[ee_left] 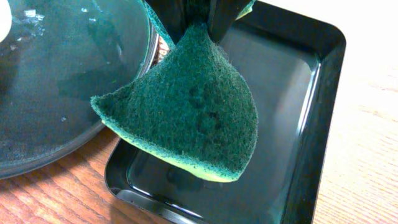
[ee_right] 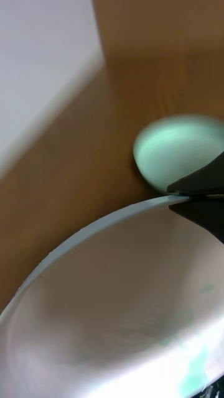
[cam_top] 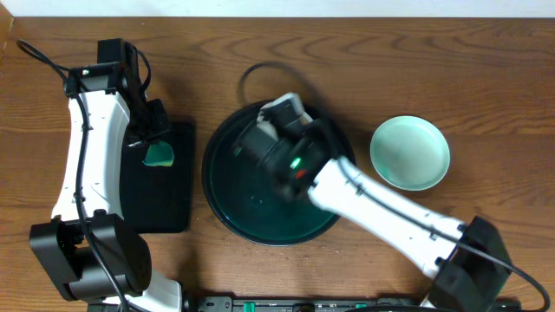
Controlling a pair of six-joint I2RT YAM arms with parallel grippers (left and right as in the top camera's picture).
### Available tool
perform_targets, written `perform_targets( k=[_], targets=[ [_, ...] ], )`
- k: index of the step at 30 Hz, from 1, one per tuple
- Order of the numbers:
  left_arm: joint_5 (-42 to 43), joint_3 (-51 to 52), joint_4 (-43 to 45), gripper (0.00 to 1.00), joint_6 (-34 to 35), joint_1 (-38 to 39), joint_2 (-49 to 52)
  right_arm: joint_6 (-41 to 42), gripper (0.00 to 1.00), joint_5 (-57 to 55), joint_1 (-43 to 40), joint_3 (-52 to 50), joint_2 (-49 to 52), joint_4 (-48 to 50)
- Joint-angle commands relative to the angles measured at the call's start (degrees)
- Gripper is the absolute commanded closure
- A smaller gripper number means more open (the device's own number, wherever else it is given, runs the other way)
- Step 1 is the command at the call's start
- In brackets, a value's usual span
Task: Clean dirty plates on tray and stack at the side
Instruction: 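Lift the plate with the right gripper and stack it on the plates at right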
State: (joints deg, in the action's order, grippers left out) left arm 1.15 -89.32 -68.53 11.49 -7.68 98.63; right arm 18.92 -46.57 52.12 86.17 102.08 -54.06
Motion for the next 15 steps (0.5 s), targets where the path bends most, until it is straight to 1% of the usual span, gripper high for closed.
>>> perform_targets(
  k=[1, 5, 7, 11, 15],
  targets=[
    [0.07, 0.61, 0.02, 0.93, -1.16, -0.02, -0.04, -2.75, 0.99, 32.7, -7.8, 0.07, -2.08, 1.95],
    [0.07, 0.61, 0.02, 0.93, -1.16, -0.02, -0.04, -4.46, 0.99, 49.35, -15.74, 0.07, -5.14, 4.17],
    [0.07, 0.61, 0.02, 0.93, -1.16, -0.02, -0.04, -4.46, 0.99, 54.18, -20.09, 0.07, -7.21, 3.98],
    [0.07, 0.61, 0.02, 0.93, -1.18, -0.02, -0.04, -4.42, 0.99, 58.27, -30.03, 0.07, -11.3, -1.05],
    [-0.35, 0.61, 0.02, 0.92, -1.18, -0.02, -0.04, -5.77, 0.99, 58.4, -40.35, 0.07, -13.68, -7.91]
  ],
)
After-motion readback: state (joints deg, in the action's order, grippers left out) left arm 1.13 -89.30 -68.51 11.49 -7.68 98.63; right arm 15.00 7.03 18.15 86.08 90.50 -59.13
